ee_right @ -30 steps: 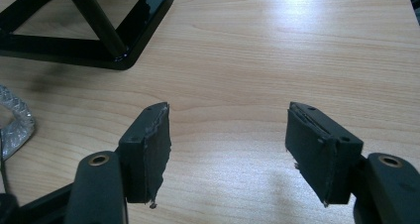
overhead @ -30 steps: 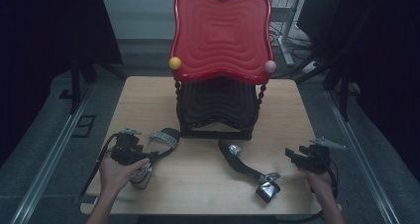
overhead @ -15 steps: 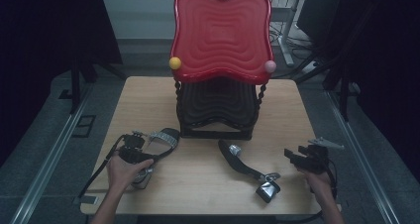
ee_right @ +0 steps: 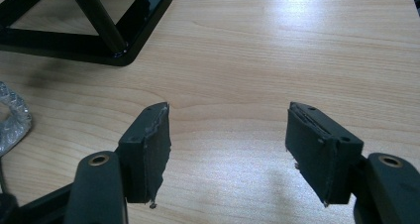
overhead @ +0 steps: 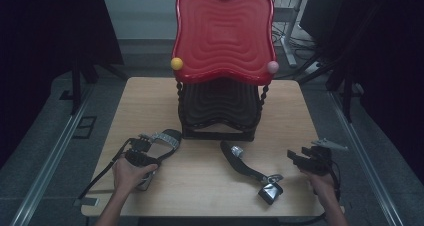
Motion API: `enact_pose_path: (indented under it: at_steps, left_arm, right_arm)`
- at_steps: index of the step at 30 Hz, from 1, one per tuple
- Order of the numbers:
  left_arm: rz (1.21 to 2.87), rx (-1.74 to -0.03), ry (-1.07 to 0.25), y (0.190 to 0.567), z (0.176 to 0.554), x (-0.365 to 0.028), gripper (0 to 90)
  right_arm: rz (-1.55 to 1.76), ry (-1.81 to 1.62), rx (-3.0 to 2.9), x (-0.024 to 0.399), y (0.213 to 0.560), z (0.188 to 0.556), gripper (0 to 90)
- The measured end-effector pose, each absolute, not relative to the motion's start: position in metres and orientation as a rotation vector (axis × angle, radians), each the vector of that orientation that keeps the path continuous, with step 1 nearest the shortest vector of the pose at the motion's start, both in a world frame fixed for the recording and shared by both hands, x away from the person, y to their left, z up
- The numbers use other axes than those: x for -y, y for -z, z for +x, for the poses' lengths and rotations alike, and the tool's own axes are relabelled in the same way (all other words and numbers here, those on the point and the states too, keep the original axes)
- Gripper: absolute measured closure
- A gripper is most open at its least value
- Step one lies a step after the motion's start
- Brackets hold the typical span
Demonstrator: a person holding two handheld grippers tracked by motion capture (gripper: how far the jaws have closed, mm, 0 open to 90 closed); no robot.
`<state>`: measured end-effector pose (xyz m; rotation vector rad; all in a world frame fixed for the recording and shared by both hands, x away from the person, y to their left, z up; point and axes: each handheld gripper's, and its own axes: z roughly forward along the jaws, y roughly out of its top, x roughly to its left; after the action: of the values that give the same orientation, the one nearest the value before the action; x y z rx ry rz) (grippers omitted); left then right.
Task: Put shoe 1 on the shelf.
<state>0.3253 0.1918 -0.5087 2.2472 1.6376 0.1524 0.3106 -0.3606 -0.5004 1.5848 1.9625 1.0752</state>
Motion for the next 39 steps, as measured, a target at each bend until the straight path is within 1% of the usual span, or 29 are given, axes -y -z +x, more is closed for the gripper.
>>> enact_pose_path:
  at_steps: [2,4,5,8,9,13,14,15,17,19,20,21,24,27,39]
  left_arm:
    - [2.227,-1.652,-0.147,0.509,0.326,-0.192,41.1]
    - [2.245,-1.643,-0.142,0.508,0.327,-0.193,41.4]
    - [2.218,-1.65,-0.135,0.509,0.328,-0.196,41.7]
    - [2.176,-1.642,-0.072,0.508,0.329,-0.206,42.2]
    - [2.176,-1.642,-0.072,0.508,0.329,-0.206,42.2]
    - [2.104,-1.623,0.017,0.498,0.323,-0.225,42.3]
    - [2.104,-1.623,0.017,0.498,0.323,-0.225,42.3]
    - [2.059,-1.605,0.057,0.49,0.319,-0.235,42.4]
    - [2.041,-1.599,0.067,0.486,0.317,-0.24,42.4]
    - [2.017,-1.559,0.096,0.472,0.311,-0.251,42.4]
    - [2.017,-1.559,0.096,0.472,0.311,-0.251,42.4]
    - [2.004,-1.542,0.102,0.463,0.308,-0.258,42.4]
    - [1.986,-1.512,0.079,0.453,0.304,-0.266,42.4]
    - [1.972,-1.504,0.074,0.448,0.302,-0.27,42.5]
    - [1.82,-1.442,0.094,0.424,0.296,-0.29,42.5]
  right_arm:
    - [1.582,-1.073,-1.965,0.36,0.5,0.31,34.7]
    - [1.585,-1.074,-1.963,0.361,0.5,0.31,34.7]
    - [1.587,-1.073,-1.961,0.361,0.5,0.31,34.7]
    - [1.59,-1.076,-1.955,0.362,0.5,0.31,34.7]
    - [1.589,-1.079,-1.952,0.363,0.5,0.311,34.7]
    - [1.595,-1.073,-1.954,0.365,0.501,0.311,34.7]
    - [1.595,-1.073,-1.954,0.365,0.501,0.311,34.7]
    - [1.596,-1.073,-1.951,0.365,0.501,0.311,34.7]
    - [1.594,-1.073,-1.953,0.365,0.501,0.311,34.7]
    - [1.593,-1.074,-1.95,0.364,0.5,0.311,34.7]
    - [1.593,-1.074,-1.951,0.364,0.5,0.311,34.7]
    - [1.591,-1.074,-1.951,0.363,0.5,0.311,34.7]
    - [1.59,-1.076,-1.95,0.363,0.5,0.311,34.7]
    - [1.589,-1.076,-1.95,0.362,0.5,0.311,34.7]
    - [1.592,-1.082,-1.945,0.363,0.5,0.31,34.7]
